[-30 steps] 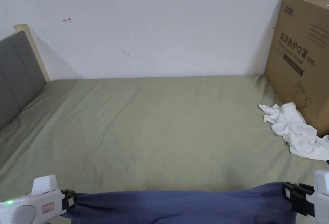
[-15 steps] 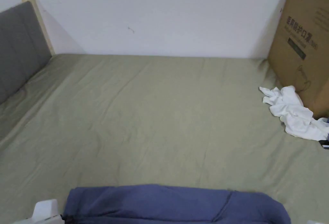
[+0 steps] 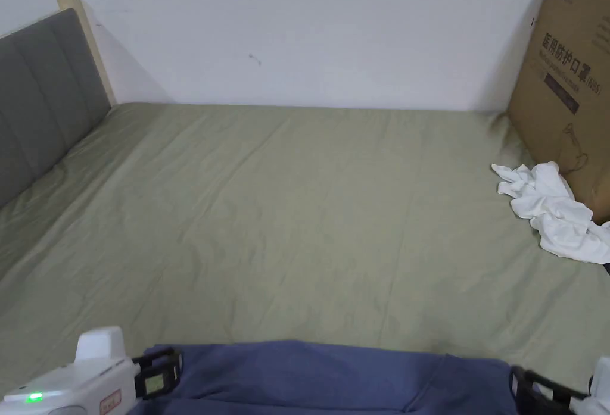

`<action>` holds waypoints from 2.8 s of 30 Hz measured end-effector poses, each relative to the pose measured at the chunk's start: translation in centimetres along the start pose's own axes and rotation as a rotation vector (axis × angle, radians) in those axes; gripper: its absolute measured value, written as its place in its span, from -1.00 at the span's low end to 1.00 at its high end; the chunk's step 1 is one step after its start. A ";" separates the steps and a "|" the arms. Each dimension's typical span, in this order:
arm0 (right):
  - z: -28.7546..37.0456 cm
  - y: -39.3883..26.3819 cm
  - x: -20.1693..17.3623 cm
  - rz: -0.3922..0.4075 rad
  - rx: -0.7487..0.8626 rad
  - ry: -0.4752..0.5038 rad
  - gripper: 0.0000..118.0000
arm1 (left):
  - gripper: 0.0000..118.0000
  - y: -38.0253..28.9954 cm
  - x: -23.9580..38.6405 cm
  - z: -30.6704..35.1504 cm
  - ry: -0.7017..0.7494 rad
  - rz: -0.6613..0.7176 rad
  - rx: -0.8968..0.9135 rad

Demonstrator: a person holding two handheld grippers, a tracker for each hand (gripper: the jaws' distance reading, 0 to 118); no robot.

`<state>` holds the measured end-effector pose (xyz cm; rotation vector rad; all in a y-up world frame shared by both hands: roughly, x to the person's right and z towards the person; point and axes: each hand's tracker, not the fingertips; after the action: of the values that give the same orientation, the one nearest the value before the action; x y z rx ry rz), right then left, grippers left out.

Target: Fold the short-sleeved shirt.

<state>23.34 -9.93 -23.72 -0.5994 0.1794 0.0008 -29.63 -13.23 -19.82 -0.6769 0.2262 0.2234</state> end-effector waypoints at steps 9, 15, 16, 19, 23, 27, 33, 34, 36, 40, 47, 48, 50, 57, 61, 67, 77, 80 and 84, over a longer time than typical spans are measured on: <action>2.4 8.0 -5.2 0.089 0.333 -0.009 0.60 | 0.69 6.8 6.1 5.5 -0.011 -0.090 0.415; 2.2 9.1 -7.7 0.109 0.416 -0.051 0.58 | 0.55 7.7 8.1 6.1 0.021 -0.122 0.531; 2.3 9.0 -8.2 0.112 0.427 -0.062 0.55 | 0.42 7.7 8.2 6.1 0.018 -0.130 0.543; 2.3 8.8 -9.0 0.120 0.452 -0.098 0.14 | -0.60 7.4 8.4 6.4 0.022 -0.130 0.571; 3.1 8.9 -10.3 0.109 0.462 -0.102 -0.84 | -1.00 7.3 8.1 6.3 -0.017 -0.094 0.578; 3.5 9.2 -10.1 0.129 0.461 -0.105 -1.00 | -1.00 7.4 7.9 6.2 -0.028 -0.084 0.572; 3.4 9.3 -10.4 0.129 0.452 -0.094 -1.00 | -1.00 8.0 6.9 5.2 -0.080 -0.068 0.469; 3.4 9.3 -10.4 0.129 0.450 -0.090 -1.00 | -1.00 8.2 6.2 4.8 -0.106 -0.043 0.415; 3.1 9.4 -10.5 0.132 0.441 -0.085 -1.00 | -1.00 8.5 4.6 3.6 -0.171 0.004 0.306; 2.3 9.4 -10.4 0.137 0.425 -0.082 -1.00 | -1.00 8.4 0.2 1.2 -0.297 0.129 0.124; 0.9 9.5 -10.8 0.148 0.387 -0.082 -1.00 | -1.00 6.1 -7.9 -4.5 -0.386 0.265 -0.195; 0.4 9.4 -10.4 0.150 0.381 -0.084 -1.00 | -1.00 5.6 -9.0 -5.4 -0.400 0.277 -0.249; -0.2 9.3 -10.3 0.155 0.369 -0.093 -1.00 | -0.91 4.8 -10.9 -6.7 -0.379 0.301 -0.296; -2.3 8.6 -10.3 0.167 0.321 -0.112 -1.00 | 0.29 1.4 -11.5 -9.0 -0.308 0.344 -0.449; -2.9 8.1 -10.9 0.176 0.295 -0.119 -1.00 | 0.38 0.2 -9.7 -8.5 -0.324 0.338 -0.481; -3.5 7.8 -10.9 0.177 0.269 -0.118 -1.00 | -0.36 -0.6 -11.1 -11.2 -0.336 0.314 -0.478; -3.2 7.9 -10.0 0.162 0.274 -0.118 -1.00 | -0.94 -0.7 -9.6 -11.9 -0.311 0.223 -0.464; -3.1 8.1 -9.9 0.163 0.282 -0.116 -1.00 | -0.96 0.4 -10.0 -10.6 -0.295 0.169 -0.416; -2.9 8.5 -9.8 0.152 0.299 -0.109 -1.00 | -0.97 2.5 -11.7 -9.2 -0.323 0.197 -0.388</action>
<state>12.79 -4.03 -29.19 -0.2858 0.1160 0.1514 -42.70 -18.77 -24.98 -0.9908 -0.0651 0.5697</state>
